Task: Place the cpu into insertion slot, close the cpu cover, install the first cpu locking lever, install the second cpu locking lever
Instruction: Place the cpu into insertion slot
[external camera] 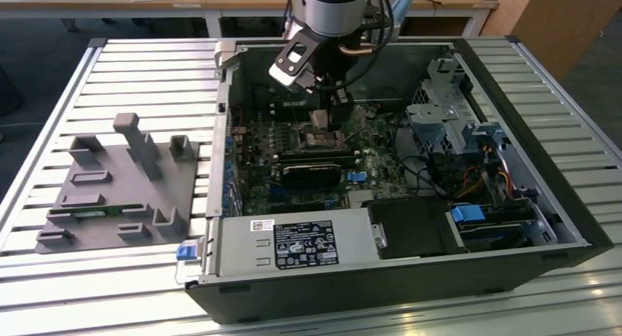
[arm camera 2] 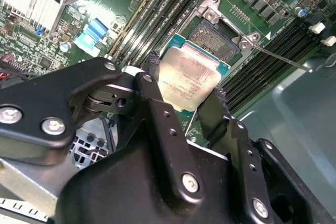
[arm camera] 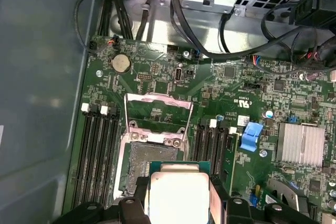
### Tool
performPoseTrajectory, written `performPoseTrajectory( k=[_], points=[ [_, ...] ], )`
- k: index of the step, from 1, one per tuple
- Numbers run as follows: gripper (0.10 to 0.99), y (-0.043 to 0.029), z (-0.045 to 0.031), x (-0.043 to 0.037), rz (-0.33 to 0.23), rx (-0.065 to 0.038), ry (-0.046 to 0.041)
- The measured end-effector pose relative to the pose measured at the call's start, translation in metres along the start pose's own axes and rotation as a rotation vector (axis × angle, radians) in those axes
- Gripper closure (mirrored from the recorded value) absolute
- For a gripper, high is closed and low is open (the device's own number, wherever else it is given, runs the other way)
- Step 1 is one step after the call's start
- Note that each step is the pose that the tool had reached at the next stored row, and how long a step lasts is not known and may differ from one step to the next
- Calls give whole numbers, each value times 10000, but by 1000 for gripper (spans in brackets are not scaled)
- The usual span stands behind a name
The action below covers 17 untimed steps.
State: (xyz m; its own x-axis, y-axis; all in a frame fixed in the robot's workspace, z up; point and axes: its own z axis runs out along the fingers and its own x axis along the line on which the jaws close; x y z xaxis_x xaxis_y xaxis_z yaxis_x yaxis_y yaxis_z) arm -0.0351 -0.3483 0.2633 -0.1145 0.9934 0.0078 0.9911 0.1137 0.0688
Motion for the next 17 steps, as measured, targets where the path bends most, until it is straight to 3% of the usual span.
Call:
performPoseTrajectory(
  k=[12,17],
  points=[
    [549,-1,15,1,23,-3,1],
    [549,-4,70,13,143,-2,-10]
  ],
)
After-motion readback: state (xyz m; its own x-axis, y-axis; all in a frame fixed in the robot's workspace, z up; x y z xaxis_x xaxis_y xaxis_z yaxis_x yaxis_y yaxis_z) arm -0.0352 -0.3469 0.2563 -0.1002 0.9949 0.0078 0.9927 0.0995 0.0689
